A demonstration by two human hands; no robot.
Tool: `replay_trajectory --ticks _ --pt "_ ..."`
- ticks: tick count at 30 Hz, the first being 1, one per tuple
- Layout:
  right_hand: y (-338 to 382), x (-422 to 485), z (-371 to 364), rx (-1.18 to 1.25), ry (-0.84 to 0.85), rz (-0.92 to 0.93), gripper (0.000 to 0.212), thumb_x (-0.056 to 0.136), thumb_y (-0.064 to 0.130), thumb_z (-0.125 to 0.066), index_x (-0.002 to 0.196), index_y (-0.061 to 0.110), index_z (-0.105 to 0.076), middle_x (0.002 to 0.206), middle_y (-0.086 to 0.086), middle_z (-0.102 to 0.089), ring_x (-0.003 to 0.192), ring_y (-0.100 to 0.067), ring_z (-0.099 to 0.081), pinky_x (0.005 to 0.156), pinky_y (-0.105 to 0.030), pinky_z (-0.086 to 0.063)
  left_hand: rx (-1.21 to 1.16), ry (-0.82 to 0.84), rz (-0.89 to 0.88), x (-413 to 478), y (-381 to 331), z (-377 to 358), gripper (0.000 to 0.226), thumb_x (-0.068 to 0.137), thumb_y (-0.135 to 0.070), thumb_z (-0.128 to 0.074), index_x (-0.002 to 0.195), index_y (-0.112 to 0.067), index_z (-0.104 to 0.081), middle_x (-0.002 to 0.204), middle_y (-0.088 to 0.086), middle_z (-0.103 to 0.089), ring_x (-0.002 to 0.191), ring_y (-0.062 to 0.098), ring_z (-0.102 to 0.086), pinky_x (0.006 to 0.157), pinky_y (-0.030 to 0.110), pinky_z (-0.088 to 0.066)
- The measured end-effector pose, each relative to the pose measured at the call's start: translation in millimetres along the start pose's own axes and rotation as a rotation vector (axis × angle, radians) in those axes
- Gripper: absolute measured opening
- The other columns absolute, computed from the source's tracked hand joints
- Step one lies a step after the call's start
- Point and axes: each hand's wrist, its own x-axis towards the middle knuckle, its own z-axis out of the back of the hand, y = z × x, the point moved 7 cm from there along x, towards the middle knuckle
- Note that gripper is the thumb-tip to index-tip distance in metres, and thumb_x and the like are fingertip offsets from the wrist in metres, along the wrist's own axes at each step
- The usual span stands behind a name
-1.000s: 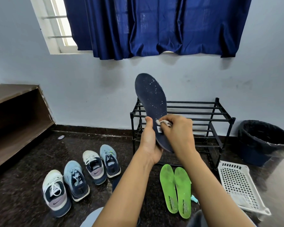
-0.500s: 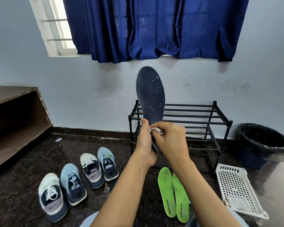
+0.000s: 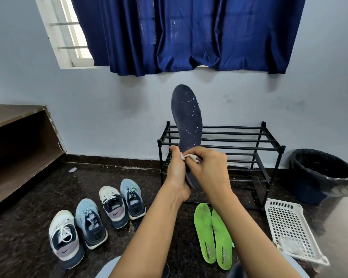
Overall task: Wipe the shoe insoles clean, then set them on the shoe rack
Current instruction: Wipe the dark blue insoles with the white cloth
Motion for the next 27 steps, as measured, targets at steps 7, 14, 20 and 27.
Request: replay_trajectory --ticks 7,14,20,27 --pt "-10 -3 7 0.128 -0.022 -0.121 0.015 0.075 0.010 -0.070 0.076 0.024 -0.074 0.069 0.008 -0.069 0.068 -0.001 -0.060 0.056 -0.004 -0.036 -0.036 0.052 -0.013 -2 -2 -5 0.074 0.095 -0.069 -0.023 0.083 -0.012 -0.068 0.077 0.011 -0.068 0.070 0.022 -0.067 0.068 0.030 -0.052" --pt "-8 5 8 -0.023 -0.077 -0.071 0.009 0.081 0.013 -0.066 0.083 0.018 -0.073 0.075 0.002 -0.072 0.071 -0.018 -0.063 0.073 -0.031 -0.048 -0.008 0.126 0.011 -12 -1 -15 0.068 0.088 -0.074 -0.032 0.084 -0.017 -0.070 0.080 0.006 -0.071 0.076 0.019 -0.069 0.071 0.030 -0.054" --pt "-4 -3 -2 -0.030 0.102 -0.058 0.018 0.075 0.006 -0.067 0.079 0.022 -0.074 0.072 0.007 -0.069 0.068 -0.011 -0.062 0.065 -0.014 -0.045 -0.062 0.073 0.006 -6 -8 -3 0.067 0.091 -0.070 -0.035 0.101 -0.012 -0.069 0.096 0.004 -0.072 0.084 0.018 -0.069 0.073 0.030 -0.056" --pt "-4 7 3 -0.199 -0.074 0.069 0.014 0.078 0.005 -0.067 0.087 0.014 -0.073 0.084 -0.003 -0.071 0.082 -0.023 -0.063 0.072 -0.029 -0.044 -0.126 0.091 -0.013 -7 -6 -10 0.064 0.096 -0.065 -0.028 0.104 -0.015 -0.069 0.091 0.006 -0.073 0.094 0.023 -0.067 0.083 0.035 -0.052"
